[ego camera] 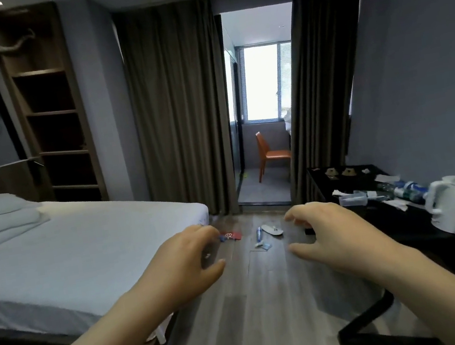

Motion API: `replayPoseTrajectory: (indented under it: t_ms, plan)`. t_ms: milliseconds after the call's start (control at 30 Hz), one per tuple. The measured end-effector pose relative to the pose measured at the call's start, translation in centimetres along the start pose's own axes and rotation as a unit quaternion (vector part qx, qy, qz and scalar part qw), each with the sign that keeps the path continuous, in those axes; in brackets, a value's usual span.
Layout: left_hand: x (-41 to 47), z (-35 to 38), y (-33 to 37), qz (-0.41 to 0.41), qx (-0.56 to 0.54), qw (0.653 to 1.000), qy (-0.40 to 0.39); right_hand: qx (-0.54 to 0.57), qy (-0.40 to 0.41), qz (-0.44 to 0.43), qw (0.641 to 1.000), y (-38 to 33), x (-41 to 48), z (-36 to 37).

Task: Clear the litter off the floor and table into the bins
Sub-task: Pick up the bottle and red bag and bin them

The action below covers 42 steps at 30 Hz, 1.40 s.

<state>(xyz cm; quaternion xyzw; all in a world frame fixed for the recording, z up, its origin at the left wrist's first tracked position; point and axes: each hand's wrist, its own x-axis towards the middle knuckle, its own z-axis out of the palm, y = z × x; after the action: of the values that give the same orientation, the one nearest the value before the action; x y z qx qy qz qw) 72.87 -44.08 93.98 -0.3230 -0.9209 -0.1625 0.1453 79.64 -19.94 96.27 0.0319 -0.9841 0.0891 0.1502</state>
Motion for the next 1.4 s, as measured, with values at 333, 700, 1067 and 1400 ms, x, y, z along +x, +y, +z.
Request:
replayPoseTrajectory:
  t_ms: [333,700,1067,1400]
  plan:
    - [14.3,4.3,-14.7,0.003,-0.013,0.999,-0.042,0.006,-0.030,0.052,0.998,0.7,17.4,8.3]
    - [30.5,14.5,-22.4,0.013,-0.032,0.996,-0.085,0.015,-0.068,0.106,0.992,10.8,32.1,16.6]
    - [48.7,23.8,-28.1,-0.028,-0.059,0.990,-0.126,0.041,-0.100,0.103,0.989,22.5,49.7,22.9]
    - [62.4,32.9,-37.3,-0.062,-0.092,0.978,-0.177,0.055,-0.146,0.118,0.981,28.9,64.7,30.3]
